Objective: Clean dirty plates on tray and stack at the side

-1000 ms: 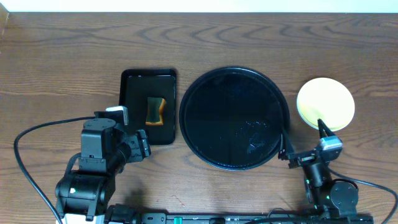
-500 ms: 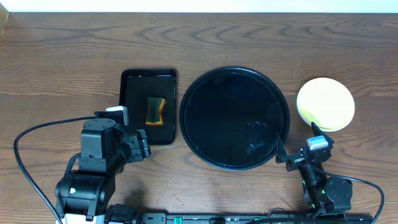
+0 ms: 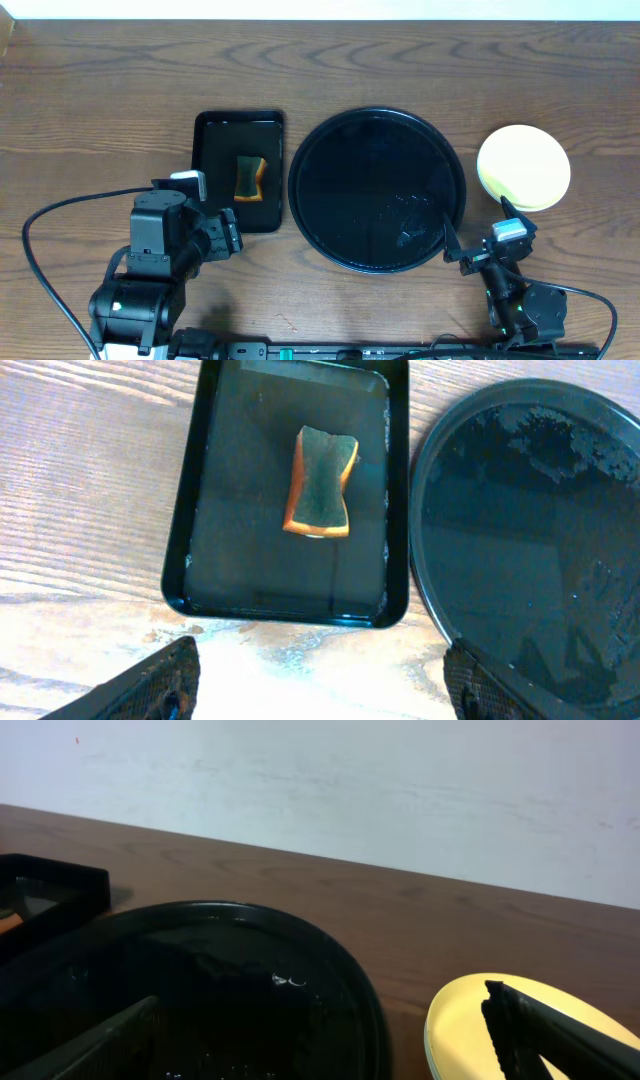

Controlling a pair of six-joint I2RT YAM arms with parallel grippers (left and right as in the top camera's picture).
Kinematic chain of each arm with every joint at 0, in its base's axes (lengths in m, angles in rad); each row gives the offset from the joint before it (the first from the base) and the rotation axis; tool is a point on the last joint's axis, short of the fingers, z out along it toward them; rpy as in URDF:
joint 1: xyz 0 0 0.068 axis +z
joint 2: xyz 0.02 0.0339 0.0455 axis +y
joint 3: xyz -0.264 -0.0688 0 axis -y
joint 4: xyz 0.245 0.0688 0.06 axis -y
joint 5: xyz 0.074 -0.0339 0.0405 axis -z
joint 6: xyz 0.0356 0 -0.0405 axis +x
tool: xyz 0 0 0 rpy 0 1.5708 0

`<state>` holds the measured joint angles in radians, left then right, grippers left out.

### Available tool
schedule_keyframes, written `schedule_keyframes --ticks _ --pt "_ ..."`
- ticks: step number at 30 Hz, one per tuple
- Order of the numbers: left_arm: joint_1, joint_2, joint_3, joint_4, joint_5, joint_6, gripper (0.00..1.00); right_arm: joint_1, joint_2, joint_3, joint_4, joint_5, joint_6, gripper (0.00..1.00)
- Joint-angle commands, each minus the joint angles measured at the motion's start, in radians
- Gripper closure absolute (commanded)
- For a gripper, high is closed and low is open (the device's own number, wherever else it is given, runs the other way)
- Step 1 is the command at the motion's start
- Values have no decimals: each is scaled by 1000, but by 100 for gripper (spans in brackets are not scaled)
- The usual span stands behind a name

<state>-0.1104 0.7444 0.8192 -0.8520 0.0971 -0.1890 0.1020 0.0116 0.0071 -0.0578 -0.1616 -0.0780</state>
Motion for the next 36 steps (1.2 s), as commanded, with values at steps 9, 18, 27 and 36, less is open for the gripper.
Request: schedule_keyframes --ticks 9,18,27,36 --pt "0 -1 -5 1 -19 1 21 -4 -7 -2 -3 -11 -13 1" --pt "0 -8 -9 -7 -60 10 21 -4 -6 -2 -3 -12 -13 1" --pt "16 -206 -175 158 -117 13 21 -4 -6 -2 -2 -12 -13 1" --pt "34 -511 -505 467 -117 13 21 -4 -6 -2 -2 -12 -13 1"
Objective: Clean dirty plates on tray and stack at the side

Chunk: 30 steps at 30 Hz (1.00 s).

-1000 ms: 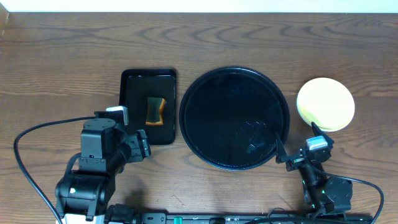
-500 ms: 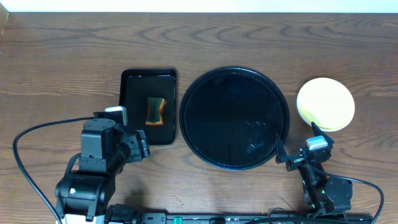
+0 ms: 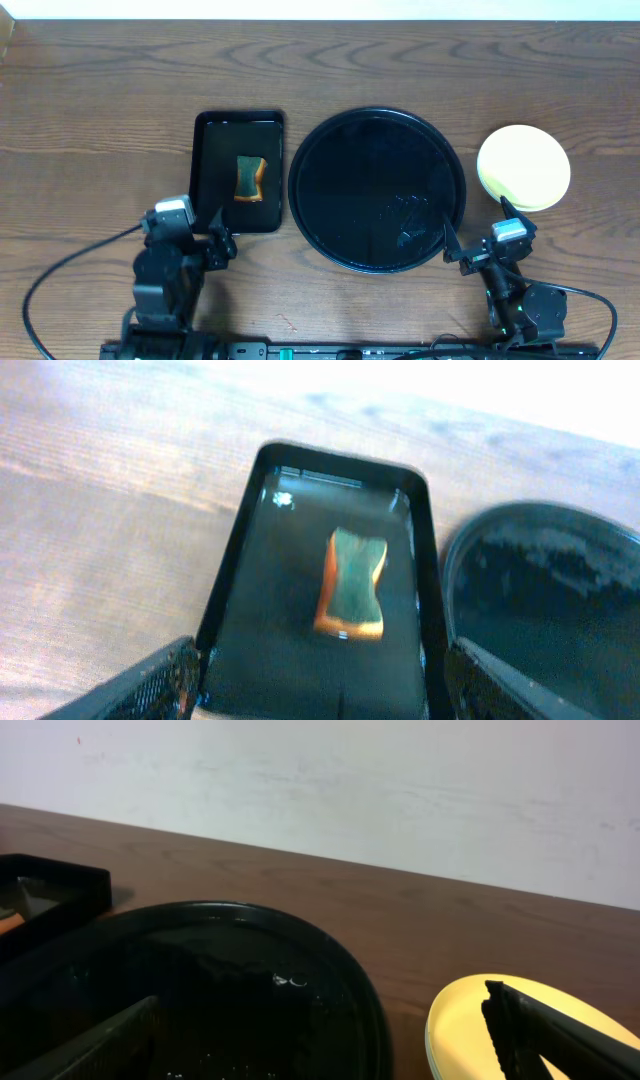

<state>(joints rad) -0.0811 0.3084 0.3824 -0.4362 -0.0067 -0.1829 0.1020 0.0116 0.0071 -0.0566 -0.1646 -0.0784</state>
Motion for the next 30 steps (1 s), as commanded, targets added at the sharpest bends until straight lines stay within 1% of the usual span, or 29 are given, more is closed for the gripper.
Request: schedule_keyframes --ticks 1,7,12,15,19,30 --pt "5 -106 -101 90 -13 7 21 -4 -6 -2 -4 -9 -13 1" --pt "28 -261 -275 347 -13 7 21 -4 -6 -2 -4 -9 -13 1" --pt "44 -307 -374 515 -13 7 21 -4 -6 -2 -3 -9 -13 1" --pt "44 -307 -378 472 -13 19 21 -4 -6 -2 -3 -9 -13 1" --pt "44 -306 -378 363 -8 26 21 -4 -6 -2 -3 -8 -13 1" --pt "44 -304 -378 363 -2 26 21 -4 -6 -2 -4 -8 -13 1"
